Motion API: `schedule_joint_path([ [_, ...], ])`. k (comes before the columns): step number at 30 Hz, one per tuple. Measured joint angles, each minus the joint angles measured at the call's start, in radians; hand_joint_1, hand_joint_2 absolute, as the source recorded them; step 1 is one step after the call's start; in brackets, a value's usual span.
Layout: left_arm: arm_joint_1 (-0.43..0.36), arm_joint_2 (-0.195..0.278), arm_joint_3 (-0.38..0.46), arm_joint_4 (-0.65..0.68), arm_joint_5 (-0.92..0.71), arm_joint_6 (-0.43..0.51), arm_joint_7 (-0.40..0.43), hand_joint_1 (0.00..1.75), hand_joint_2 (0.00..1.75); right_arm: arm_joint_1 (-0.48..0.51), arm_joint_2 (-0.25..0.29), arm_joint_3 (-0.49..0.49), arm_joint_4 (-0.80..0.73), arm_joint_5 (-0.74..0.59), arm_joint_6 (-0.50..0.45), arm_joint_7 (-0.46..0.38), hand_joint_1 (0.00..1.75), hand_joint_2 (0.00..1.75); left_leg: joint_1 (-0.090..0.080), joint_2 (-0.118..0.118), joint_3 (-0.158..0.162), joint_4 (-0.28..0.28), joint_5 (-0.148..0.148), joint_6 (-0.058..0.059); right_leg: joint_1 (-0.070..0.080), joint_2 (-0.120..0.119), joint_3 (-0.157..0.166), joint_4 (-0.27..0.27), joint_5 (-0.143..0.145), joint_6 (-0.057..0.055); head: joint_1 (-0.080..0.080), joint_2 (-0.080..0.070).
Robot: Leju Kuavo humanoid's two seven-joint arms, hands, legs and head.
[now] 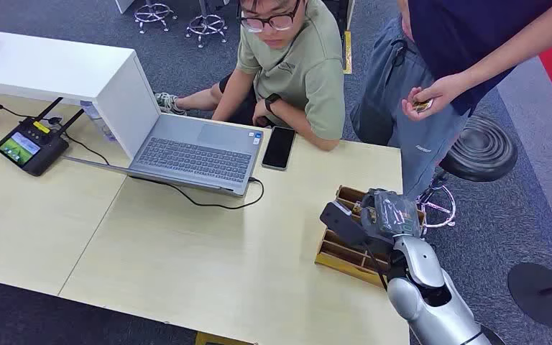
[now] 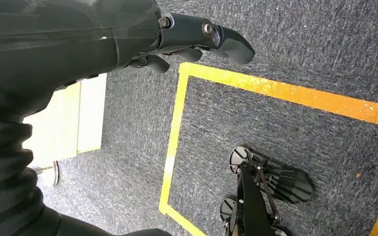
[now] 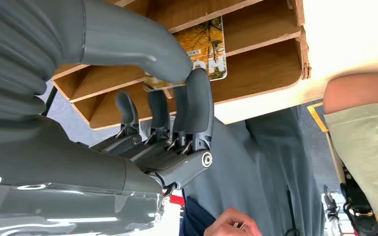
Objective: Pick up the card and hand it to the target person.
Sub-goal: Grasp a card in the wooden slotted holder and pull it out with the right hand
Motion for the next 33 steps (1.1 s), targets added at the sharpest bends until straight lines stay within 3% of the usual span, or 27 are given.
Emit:
schedule_joint_path([
  [18,0.0,0.0,0.0,0.0,0.0,0.0,0.001,0.0,1.75,0.0,0.0,0.0,0.007,-0.003,-0.002,0.001,0.97,1.75,0.0,0.0,0.0,0.0,0.0,0.0,0.0,0.0,0.0,0.0,0.0,0.0,0.0,0.0],
  [29,0.0,0.0,0.0,0.0,0.0,0.0,0.003,0.0,1.75,0.0,0.0,0.0,0.011,-0.005,-0.002,0.0,1.03,1.75,0.0,0.0,0.0,0.0,0.0,0.0,0.0,0.0,0.0,0.0,0.0,0.0,0.0,0.0],
  [33,0.0,0.0,0.0,0.0,0.0,0.0,0.003,0.0,1.75,0.0,0.0,0.0,0.011,-0.005,-0.002,0.001,0.84,1.75,0.0,0.0,0.0,0.0,0.0,0.0,0.0,0.0,0.0,0.0,0.0,0.0,0.0,0.0],
])
